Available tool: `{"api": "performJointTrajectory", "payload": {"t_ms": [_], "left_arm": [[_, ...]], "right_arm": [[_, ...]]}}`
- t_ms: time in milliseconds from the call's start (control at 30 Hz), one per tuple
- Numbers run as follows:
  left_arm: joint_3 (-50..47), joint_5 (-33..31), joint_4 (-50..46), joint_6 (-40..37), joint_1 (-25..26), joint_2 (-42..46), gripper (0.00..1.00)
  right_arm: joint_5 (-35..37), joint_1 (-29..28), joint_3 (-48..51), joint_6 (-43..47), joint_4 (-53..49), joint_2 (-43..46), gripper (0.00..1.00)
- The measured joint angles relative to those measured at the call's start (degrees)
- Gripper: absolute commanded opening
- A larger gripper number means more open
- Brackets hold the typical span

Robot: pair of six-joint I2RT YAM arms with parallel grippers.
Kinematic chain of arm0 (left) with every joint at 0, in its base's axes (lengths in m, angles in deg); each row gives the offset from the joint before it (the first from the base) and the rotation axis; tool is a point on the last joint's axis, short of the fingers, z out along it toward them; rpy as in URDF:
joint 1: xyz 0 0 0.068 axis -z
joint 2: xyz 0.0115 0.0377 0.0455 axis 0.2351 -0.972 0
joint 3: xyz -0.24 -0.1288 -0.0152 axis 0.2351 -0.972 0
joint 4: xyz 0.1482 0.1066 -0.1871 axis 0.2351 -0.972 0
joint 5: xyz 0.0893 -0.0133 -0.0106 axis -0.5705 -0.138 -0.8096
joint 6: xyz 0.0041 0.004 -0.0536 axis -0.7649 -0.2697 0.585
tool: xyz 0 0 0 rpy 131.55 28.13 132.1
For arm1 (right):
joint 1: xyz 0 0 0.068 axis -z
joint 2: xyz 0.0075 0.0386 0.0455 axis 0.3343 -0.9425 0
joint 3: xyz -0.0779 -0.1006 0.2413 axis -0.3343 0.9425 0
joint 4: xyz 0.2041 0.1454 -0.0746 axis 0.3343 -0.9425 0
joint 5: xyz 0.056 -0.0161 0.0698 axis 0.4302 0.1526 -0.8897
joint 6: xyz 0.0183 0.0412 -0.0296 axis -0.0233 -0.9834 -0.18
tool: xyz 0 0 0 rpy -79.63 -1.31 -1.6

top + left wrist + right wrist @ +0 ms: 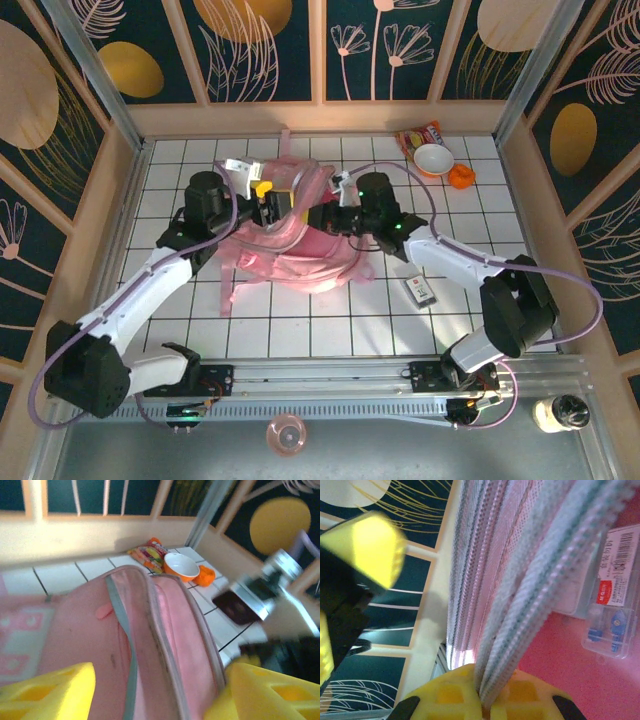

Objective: Pack books, pencil case, and school supplies into a backpack

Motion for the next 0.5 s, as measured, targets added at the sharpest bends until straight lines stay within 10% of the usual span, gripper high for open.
{"api": "performJointTrajectory", "payload": {"t_ms": [500], "left_arm": [[-11.08,3.30,-12.92,-53.96,0.92,5.31,0.77]], "right_arm": [[-9.31,8.96,-4.20,14.73,-17.70,0.76,0.00]]}}
